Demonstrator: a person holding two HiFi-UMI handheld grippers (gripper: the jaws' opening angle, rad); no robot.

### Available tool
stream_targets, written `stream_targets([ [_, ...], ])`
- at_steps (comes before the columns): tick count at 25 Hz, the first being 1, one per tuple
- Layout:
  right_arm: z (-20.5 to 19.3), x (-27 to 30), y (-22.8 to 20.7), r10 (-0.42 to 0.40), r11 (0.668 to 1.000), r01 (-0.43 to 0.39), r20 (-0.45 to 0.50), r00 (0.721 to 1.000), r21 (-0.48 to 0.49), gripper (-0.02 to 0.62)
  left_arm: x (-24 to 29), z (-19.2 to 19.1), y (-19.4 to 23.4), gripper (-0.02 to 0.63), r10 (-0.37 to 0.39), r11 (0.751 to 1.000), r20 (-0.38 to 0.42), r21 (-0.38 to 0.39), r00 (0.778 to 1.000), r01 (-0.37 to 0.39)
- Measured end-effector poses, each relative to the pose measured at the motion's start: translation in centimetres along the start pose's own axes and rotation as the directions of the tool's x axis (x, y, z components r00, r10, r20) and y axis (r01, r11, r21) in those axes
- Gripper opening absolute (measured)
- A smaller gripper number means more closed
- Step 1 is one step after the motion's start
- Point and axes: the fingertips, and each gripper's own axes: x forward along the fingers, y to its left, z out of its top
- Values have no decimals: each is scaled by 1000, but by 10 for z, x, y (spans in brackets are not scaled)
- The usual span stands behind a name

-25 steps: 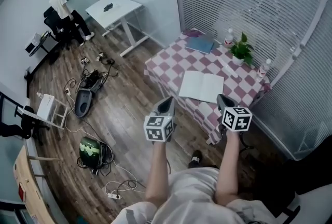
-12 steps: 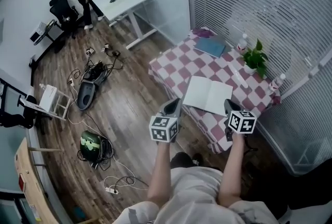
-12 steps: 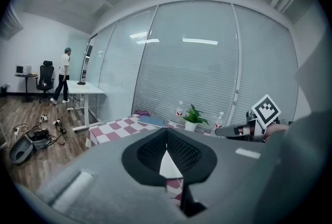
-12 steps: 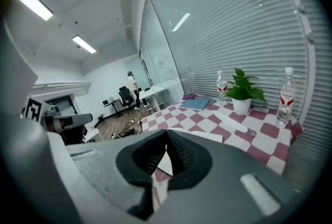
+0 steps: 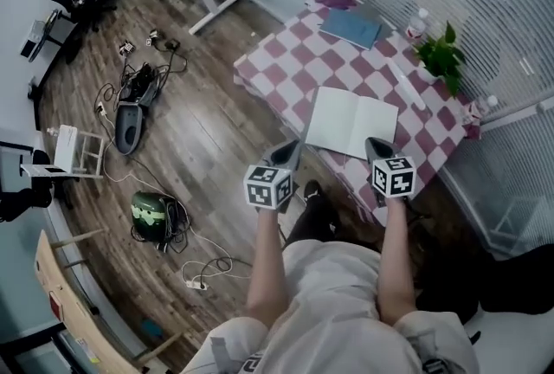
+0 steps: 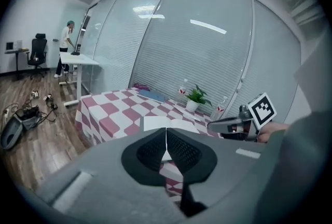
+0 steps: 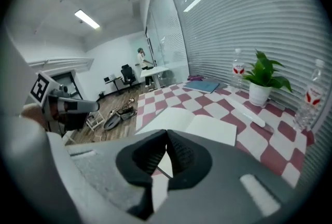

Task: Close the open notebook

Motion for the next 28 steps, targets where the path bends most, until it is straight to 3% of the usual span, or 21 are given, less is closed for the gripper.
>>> stream_targets([
  [3,-14,37,9,23,1000,-24,-48,999,-8,0,17,-22,33,11,-21,999,-49,-51,999,19],
  [5,-22,61,17,37,999,-40,-86,996,-35,0,29,-38,54,11,-15,991,-52,-132,999,8],
  [7,-29,81,26,31,989,-50,-140,990,-138,0,41,-42,73,76,-28,963,-6,-267,1000,25],
  [9,-36,96,32,17,964,-68,-195,981,-258,0,51,-41,81,78,-55,922,44,-382,998,68],
  [14,-58,129,40,19,941,-113,-284,959,-320,0,73,-72,87,107,-102,888,-12,-452,995,86],
  [18,-59,133,38,27,915,-134,-274,961,-381,2,96,-91,86,165,-172,780,31,-607,985,155],
  [19,-59,134,38,36,918,-134,-257,966,-373,2,98,-96,86,173,-181,768,26,-621,983,158],
  [22,-65,130,39,52,929,-131,-226,973,-347,2,101,-111,83,187,-203,767,-22,-625,979,145],
  [25,-65,131,41,43,919,-121,-208,977,-375,2,108,-115,75,187,-252,755,-41,-634,967,169],
  [28,-65,131,39,35,916,-114,-205,978,-386,2,115,-113,58,187,-295,803,-86,-563,952,198],
])
